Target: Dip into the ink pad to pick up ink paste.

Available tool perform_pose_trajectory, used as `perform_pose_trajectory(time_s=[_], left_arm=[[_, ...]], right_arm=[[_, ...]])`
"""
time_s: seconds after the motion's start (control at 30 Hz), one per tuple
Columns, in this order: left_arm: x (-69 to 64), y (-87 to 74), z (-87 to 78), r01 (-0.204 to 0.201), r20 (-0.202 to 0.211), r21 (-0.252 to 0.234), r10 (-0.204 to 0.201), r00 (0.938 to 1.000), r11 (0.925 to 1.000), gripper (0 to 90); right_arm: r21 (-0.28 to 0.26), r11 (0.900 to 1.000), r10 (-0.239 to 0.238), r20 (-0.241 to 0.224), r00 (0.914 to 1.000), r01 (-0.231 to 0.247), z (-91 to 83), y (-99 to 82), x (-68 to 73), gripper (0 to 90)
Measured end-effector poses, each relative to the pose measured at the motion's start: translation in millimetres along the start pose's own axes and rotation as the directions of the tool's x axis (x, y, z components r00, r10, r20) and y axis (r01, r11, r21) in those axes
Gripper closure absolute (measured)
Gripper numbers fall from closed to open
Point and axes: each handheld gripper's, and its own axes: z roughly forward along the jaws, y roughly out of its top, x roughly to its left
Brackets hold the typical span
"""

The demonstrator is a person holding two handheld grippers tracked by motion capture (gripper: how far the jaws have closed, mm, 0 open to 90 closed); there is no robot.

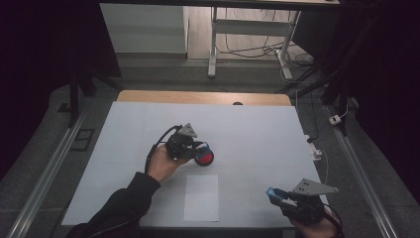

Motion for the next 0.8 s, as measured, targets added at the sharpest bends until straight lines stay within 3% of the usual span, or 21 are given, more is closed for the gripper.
perform_pose_trajectory(time_s=[0.33,0.8], left_arm=[[5.0,-0.7,18.5,0.031,-0.016,0.034,-0.030,0.9994,0.9989,70.3],[11.0,-5.5,28.6,0.067,-0.032,0.042,-0.066,0.9973,0.9969,70.2]], right_arm=[[0.003,1.0000,-0.002,0.003,1.0000,0.002,0.1,-0.1,0.2,68.3],[0.006,1.0000,-0.006,0.000,1.0000,0.006,0.5,0.1,0.5,68.3]])
